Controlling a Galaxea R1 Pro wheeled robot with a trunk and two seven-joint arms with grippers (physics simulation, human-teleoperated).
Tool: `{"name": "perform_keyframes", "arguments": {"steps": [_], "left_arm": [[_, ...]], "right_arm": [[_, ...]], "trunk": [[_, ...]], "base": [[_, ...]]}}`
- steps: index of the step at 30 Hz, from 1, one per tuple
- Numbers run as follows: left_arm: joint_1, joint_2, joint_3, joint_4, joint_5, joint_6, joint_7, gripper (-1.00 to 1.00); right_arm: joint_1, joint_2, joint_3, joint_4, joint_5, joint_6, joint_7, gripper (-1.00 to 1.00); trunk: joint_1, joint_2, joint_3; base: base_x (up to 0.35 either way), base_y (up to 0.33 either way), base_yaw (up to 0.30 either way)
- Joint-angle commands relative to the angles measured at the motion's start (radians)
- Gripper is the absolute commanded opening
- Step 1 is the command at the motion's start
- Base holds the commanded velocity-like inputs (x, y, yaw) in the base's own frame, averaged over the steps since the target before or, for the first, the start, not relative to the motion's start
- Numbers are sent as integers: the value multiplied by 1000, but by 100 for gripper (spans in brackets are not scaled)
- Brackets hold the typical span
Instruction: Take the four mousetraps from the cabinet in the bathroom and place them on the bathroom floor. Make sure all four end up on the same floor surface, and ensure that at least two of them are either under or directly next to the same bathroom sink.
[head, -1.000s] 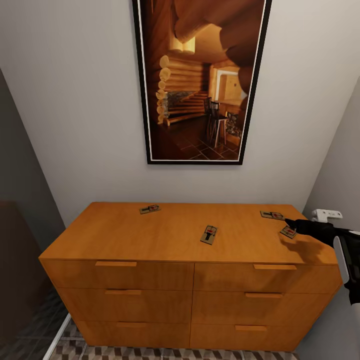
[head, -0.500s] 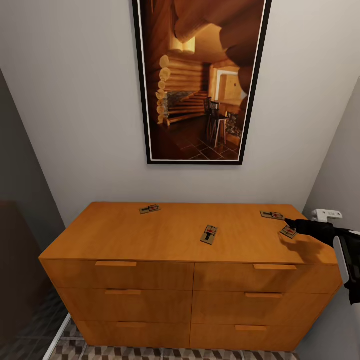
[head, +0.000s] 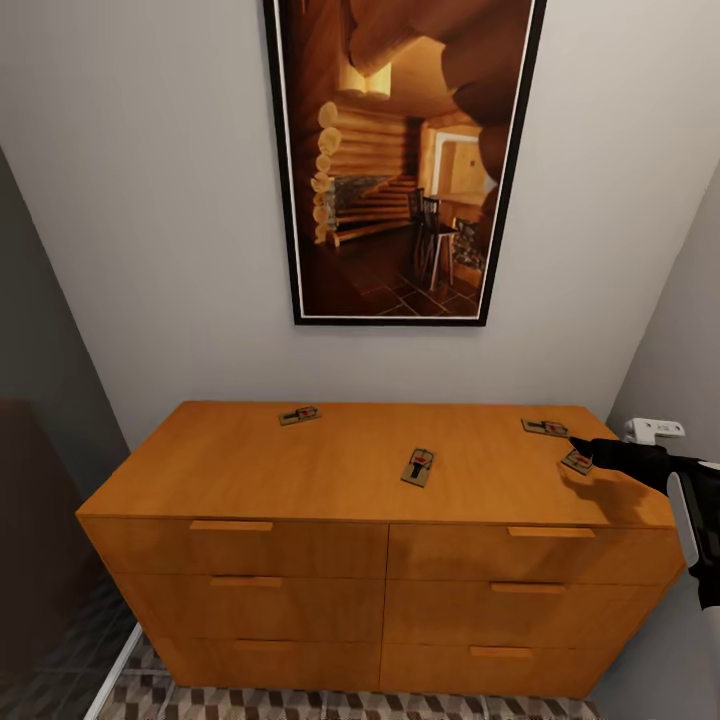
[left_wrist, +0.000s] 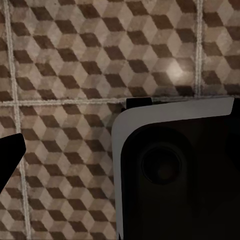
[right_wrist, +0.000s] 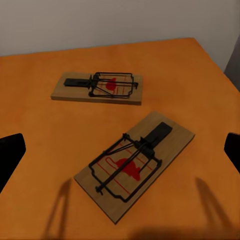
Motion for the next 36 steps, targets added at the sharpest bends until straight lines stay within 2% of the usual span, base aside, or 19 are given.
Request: {"name": "perform_keyframes", "arguments": {"steps": [1,26,36], "left_arm": [[-1,0,-3,1,0,-3,-1,100],[-1,0,-3,1,1,-3,-1,100],[-1,0,-3,1,1,-3,-1,100]], "right_arm": [[-1,0,-2,-1,4,4,6,100],[-1,0,-2,-1,4,4,6,100],[-1,0,-2,-1,5,4,6,100]], "trunk": [[0,-1,-2],[0,-1,-38],[0,-1,-42]], "base": [[0,0,0],[12,0,0],[83,0,0]]}}
